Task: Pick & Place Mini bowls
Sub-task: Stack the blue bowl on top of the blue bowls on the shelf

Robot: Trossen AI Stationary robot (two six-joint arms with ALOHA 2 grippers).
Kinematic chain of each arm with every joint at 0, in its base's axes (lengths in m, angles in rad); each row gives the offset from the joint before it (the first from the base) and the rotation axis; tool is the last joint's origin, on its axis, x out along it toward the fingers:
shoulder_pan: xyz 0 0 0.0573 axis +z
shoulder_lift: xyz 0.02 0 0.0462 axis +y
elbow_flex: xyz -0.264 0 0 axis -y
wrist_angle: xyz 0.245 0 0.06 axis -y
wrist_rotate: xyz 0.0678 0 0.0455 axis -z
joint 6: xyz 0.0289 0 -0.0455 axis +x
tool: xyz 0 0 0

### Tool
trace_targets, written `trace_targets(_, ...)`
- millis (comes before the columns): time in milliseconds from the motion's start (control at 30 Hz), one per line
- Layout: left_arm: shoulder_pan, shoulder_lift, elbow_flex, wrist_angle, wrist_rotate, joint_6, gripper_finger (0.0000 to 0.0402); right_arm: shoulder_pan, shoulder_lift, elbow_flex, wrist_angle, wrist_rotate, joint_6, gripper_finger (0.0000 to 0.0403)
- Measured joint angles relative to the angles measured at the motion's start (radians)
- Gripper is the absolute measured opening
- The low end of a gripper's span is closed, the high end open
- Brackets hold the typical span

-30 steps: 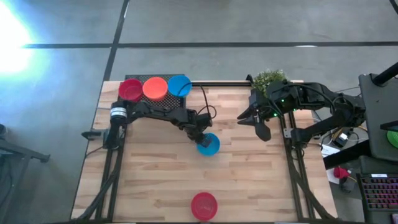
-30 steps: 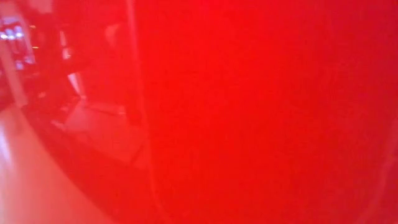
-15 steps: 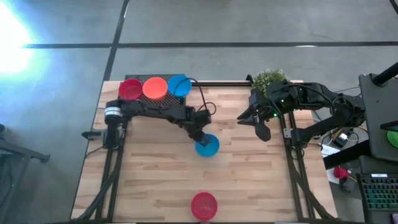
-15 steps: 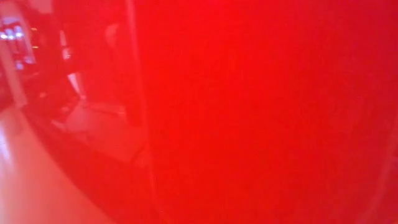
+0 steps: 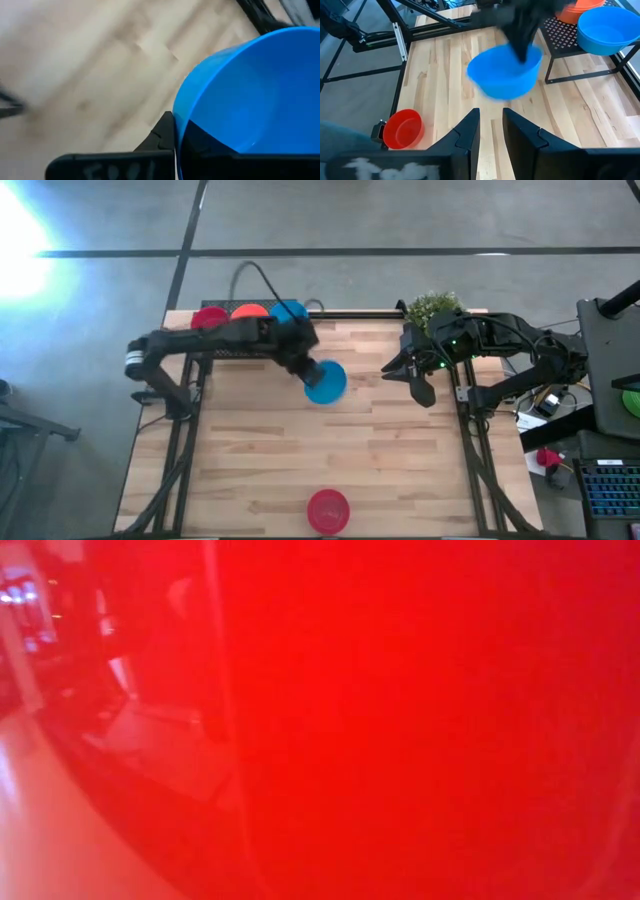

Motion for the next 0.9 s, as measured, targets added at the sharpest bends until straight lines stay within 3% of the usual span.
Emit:
trace_targets(233, 0.083, -0.073, 0.127, -0.194, -0.138, 0.09, 0.0, 0.0, 0.0, -0.001, 0.002, 0.008, 0.0, 0.007)
trace_targets(533, 0.255, -0.068, 0.307, -0.334, -0.165, 0.213, 0.0, 0.0, 0.0, -0.001, 0.002, 0.027, 0.0, 0.0073)
trace_targets(900, 0.453, -0.046, 0.293, -0.328, -0.333, 0.333, 0.0, 0.0, 0.0, -0.002, 0.002, 0.027, 0.0, 0.0075)
